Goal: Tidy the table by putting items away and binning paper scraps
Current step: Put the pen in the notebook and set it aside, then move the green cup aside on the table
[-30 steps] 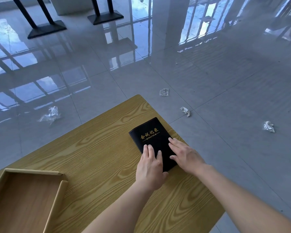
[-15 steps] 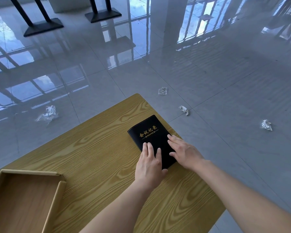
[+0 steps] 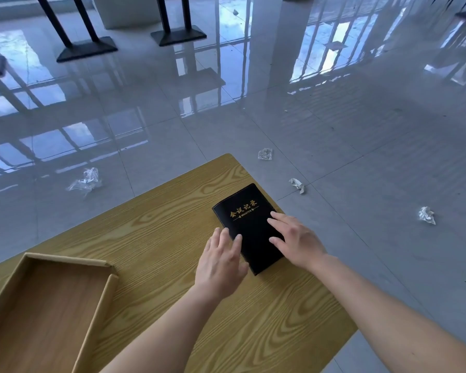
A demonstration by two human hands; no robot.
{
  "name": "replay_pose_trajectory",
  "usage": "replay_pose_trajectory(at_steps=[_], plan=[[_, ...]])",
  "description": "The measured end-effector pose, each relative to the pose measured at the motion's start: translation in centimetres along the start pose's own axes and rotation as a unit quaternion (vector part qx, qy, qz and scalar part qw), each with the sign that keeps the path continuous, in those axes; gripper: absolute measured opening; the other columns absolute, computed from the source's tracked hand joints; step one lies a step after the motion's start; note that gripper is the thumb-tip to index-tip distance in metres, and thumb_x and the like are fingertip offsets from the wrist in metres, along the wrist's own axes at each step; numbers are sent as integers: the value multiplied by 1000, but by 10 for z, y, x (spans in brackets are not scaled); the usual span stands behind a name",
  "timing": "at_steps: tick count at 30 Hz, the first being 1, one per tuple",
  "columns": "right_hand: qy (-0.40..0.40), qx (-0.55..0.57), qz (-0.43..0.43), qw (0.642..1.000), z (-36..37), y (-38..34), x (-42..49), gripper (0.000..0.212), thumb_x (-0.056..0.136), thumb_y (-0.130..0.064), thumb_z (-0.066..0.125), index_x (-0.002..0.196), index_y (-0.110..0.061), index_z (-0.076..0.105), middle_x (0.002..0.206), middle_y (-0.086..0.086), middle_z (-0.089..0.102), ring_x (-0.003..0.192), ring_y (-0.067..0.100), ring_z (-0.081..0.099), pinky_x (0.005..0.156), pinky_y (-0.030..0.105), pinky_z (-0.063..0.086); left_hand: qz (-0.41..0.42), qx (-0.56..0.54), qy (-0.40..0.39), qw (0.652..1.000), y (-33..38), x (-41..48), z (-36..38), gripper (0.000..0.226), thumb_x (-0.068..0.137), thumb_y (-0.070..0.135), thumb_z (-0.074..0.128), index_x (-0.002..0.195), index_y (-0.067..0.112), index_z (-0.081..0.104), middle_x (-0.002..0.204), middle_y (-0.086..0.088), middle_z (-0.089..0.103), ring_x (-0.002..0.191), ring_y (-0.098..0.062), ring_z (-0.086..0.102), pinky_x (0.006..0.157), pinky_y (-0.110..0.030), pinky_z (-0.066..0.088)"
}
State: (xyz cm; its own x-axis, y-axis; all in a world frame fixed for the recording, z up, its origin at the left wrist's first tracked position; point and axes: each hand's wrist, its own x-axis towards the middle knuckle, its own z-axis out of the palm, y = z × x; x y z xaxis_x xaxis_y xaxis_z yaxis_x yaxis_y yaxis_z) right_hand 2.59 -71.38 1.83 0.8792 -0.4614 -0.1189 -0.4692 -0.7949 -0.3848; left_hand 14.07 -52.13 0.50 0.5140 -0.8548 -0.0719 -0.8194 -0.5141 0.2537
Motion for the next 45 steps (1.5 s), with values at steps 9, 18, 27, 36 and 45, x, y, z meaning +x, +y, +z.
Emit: replay_pose_trajectory(at_steps=[9,18,27,36,45], plan=[[7,13,-104,994,11,-92,3,56,93,-30,61,144,-21,43,151,0,42,140,15,34,112,33,34,-90,59,33,994,-65,-77,-38,70,90,47,50,149,19,25,156,-17,22,147,-34,11,120,-47,14],[-29,3,-202,979,39,-184,-6,58,93,-36,59,146,-25,40,152,-4,40,140,12,32,111,31,34,-194,69,66,976,-108,-158,-67,70,90,47,49,149,20,23,157,-16,19,147,-33,7,120,-48,13],[-39,4,-283,958,62,-266,-21,60,92,-39,61,146,-25,40,149,-2,44,138,16,37,109,33,37,-312,57,97,944,-136,-251,-81,68,92,46,48,150,22,21,157,-15,18,148,-32,7,120,-48,12],[-77,-1,-333,940,94,-330,-46,59,92,-39,60,145,-23,41,146,-4,47,134,16,41,107,31,40,-396,32,117,910,-159,-333,-76,69,91,48,48,150,24,22,158,-13,19,148,-30,8,120,-46,13],[-88,-14,-330,940,124,-394,-77,55,91,-36,63,141,-23,47,135,-8,54,120,14,50,96,28,44,-410,15,111,905,-197,-403,-77,65,90,49,47,147,25,26,153,-11,26,142,-30,22,118,-43,20]])
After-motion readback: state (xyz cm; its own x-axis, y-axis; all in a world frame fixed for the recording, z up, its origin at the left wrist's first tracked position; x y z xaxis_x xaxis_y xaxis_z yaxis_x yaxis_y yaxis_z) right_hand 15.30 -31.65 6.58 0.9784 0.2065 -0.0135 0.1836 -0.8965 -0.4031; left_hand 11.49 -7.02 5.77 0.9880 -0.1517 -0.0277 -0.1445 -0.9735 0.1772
